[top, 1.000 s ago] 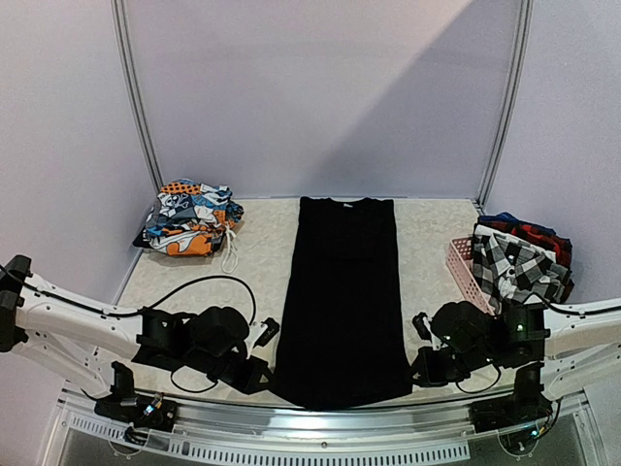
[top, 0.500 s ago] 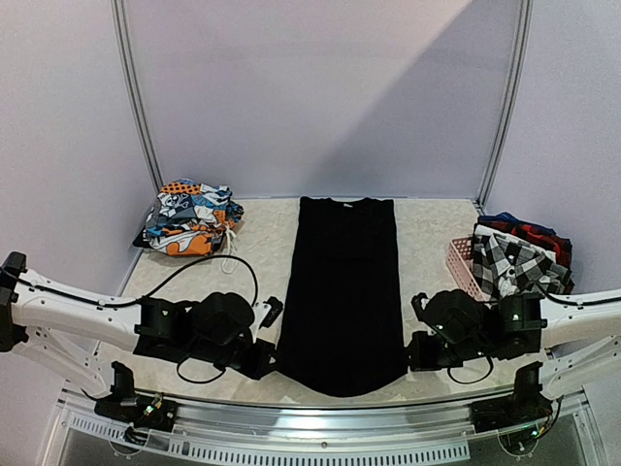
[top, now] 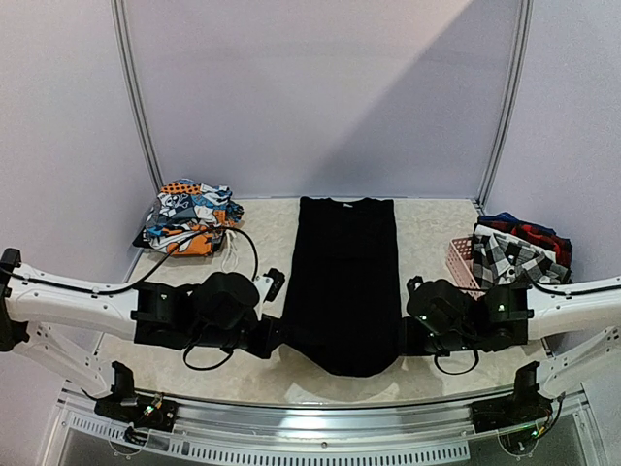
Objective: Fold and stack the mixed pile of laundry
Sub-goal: Fold the rectangle-folded T-shirt at the center of the board, then smooth out the 2/3-rectangle-folded T-shirt at the center of the board, then pick up the 2/3-rectangle-folded T-shirt from the center of the board.
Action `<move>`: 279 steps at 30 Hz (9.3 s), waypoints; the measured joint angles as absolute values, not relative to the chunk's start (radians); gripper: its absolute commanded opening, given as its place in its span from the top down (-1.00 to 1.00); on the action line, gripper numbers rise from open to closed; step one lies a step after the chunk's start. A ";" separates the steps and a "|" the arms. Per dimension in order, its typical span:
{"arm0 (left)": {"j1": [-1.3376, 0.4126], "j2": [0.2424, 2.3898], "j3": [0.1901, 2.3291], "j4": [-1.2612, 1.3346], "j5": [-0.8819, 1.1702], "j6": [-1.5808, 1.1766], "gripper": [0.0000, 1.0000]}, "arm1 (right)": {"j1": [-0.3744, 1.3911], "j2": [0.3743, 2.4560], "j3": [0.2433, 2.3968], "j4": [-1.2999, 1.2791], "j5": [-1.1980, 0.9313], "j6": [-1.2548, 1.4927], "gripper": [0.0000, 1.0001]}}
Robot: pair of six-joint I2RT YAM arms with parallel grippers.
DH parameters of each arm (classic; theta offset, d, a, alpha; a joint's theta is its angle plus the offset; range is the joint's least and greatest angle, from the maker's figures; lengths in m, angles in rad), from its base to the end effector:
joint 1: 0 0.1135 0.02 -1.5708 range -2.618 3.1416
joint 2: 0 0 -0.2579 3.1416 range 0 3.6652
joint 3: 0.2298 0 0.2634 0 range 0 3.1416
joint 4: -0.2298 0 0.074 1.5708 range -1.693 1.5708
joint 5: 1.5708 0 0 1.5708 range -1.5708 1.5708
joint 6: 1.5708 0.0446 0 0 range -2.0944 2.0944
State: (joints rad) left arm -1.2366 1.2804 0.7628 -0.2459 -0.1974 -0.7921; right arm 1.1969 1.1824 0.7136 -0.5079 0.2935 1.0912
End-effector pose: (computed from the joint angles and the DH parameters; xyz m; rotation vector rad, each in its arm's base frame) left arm 0.1013 -0.2652 0.2044 0.4389 2.4122 -0.7603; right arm 0.1010 0.2220 0.1931 -0.0197 2.5819 0.5609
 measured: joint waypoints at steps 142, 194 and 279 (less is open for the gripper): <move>-0.925 1.501 0.892 -0.169 -0.150 -0.532 -0.01 | 0.722 2.199 1.627 -0.580 0.165 0.555 0.35; -0.907 1.695 0.818 0.068 -0.157 -0.596 -0.06 | 0.484 1.973 1.415 -0.411 0.025 0.461 0.55; -0.897 1.834 0.818 0.202 -0.074 -0.746 1.00 | 0.535 1.532 0.575 0.019 -0.300 0.702 1.00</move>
